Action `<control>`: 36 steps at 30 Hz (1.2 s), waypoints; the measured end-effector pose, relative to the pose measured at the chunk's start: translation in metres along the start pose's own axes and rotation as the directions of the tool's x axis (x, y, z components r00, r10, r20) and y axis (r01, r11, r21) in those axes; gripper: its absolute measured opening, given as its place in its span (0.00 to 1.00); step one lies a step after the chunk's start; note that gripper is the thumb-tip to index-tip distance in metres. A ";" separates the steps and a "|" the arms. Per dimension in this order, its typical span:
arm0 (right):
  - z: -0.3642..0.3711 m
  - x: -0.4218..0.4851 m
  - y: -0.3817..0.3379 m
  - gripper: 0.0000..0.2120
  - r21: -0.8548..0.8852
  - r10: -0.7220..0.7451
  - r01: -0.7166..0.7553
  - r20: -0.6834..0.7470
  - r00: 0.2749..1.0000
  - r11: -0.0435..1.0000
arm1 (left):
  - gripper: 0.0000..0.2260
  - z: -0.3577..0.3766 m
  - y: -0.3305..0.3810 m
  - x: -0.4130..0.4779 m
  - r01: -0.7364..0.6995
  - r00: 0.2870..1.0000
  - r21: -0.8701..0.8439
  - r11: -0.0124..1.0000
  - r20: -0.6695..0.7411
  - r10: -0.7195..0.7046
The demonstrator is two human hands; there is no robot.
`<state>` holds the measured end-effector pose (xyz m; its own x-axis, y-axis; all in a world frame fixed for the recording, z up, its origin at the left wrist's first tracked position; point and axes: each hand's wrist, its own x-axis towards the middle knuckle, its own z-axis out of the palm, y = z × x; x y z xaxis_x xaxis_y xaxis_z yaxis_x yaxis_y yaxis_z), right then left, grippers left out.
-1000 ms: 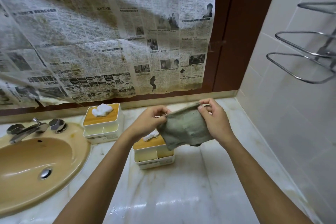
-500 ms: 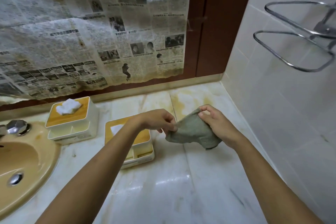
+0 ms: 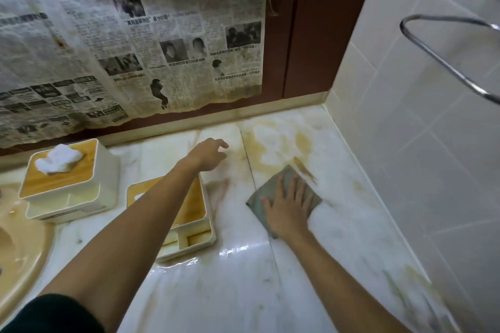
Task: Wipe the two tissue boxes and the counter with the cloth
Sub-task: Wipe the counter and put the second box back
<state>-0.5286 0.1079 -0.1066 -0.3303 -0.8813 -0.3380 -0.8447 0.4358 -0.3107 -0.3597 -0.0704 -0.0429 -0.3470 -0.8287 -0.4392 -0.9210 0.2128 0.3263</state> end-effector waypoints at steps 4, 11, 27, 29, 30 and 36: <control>0.018 0.016 0.009 0.35 0.011 0.032 -0.030 -0.204 0.978 0.999 | 0.21 -0.010 -0.019 0.019 0.033 0.993 0.065 0.997 0.115 -0.040; -0.023 0.132 0.042 0.31 -0.135 0.031 -0.068 -0.254 0.967 0.988 | 0.20 -0.019 -0.042 0.048 -0.039 0.982 0.175 0.984 0.187 0.006; -0.004 0.161 -0.054 0.29 -0.375 -0.703 0.673 0.074 0.707 0.638 | 0.17 -0.029 -0.050 0.040 -0.045 0.991 0.039 0.998 0.126 0.040; -0.003 0.145 -0.041 0.28 -0.383 -0.735 0.703 0.086 0.673 0.599 | 0.16 -0.038 -0.047 0.028 -0.034 0.996 0.034 0.999 0.085 0.031; -0.002 0.135 -0.034 0.28 -0.380 -0.746 0.716 0.091 0.659 0.586 | 0.16 -0.042 -0.046 0.021 -0.033 0.998 0.026 0.999 0.057 0.031; 0.011 0.061 0.006 0.28 -0.333 -0.796 0.784 0.135 0.589 0.524 | 0.13 -0.055 -0.044 -0.042 -0.096 0.976 -0.194 0.976 -0.209 0.055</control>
<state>-0.5491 0.0583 -0.1384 0.5350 -0.8417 -0.0720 -0.8417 -0.5237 -0.1317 -0.2949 -0.0735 0.0071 -0.3521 -0.9057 -0.2361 -0.8313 0.1867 0.5235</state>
